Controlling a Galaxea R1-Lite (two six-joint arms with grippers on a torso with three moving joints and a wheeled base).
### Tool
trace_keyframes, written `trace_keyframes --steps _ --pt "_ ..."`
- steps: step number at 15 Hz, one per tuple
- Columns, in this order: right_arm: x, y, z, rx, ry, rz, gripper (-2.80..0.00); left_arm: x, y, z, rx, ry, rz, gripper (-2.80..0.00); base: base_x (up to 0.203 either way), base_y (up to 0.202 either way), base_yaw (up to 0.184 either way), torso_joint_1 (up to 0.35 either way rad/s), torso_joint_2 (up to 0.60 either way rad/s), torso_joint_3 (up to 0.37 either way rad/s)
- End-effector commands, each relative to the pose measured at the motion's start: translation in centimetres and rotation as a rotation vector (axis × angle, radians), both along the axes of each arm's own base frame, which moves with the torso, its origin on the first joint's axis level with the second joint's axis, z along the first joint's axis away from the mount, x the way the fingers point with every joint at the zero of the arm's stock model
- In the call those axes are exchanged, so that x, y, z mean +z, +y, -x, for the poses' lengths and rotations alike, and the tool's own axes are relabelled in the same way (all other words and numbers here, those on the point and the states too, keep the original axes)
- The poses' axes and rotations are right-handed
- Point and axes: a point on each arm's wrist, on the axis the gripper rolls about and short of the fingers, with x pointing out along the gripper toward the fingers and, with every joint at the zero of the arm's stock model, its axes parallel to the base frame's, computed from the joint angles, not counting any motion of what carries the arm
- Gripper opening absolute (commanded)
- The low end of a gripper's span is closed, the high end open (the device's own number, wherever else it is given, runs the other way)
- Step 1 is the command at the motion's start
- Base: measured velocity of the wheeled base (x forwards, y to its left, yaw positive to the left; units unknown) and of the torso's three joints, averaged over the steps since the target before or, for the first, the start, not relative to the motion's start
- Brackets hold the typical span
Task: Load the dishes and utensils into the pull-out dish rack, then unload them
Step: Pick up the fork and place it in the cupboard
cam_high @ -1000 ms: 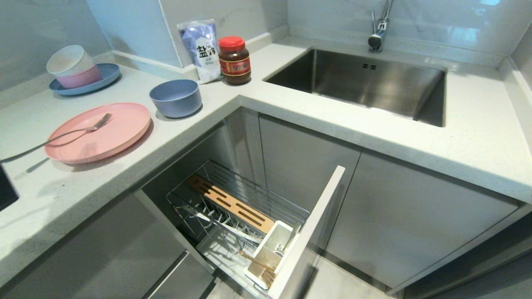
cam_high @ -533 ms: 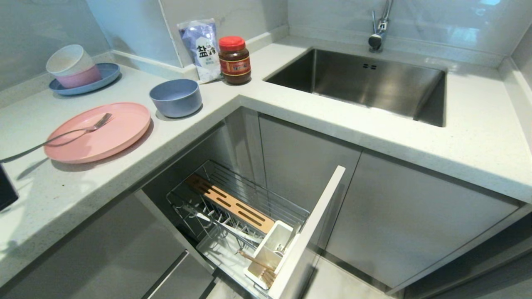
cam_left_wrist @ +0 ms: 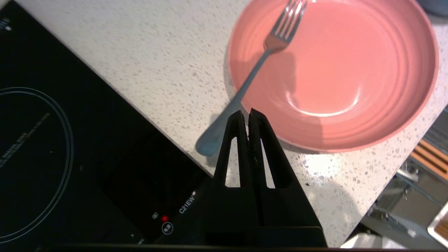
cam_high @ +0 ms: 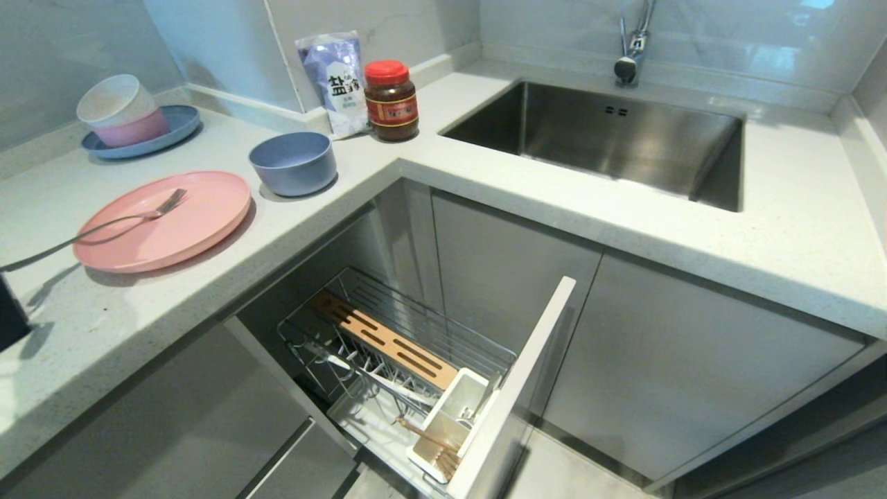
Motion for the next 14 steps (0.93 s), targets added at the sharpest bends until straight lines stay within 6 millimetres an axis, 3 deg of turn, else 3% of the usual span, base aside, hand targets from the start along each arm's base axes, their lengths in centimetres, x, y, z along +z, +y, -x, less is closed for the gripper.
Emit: trace_keyframes --steps 1,9,14 --pt "0.0 0.0 0.0 0.0 -0.004 0.0 -2.8 -0.7 0.5 -1.1 -0.019 0.041 0.004 -2.8 0.0 0.0 0.0 0.0 0.0 0.0" --pt "0.0 0.0 0.0 -0.001 -0.004 0.0 -2.8 -3.1 2.1 -4.5 -0.064 0.162 0.023 -2.8 0.0 0.0 0.0 0.0 0.0 0.0" --pt "0.0 0.0 0.0 0.001 -0.004 0.0 -2.8 -4.6 2.0 -7.3 -0.143 0.168 0.048 -2.8 0.0 0.0 0.0 0.0 0.0 0.0"
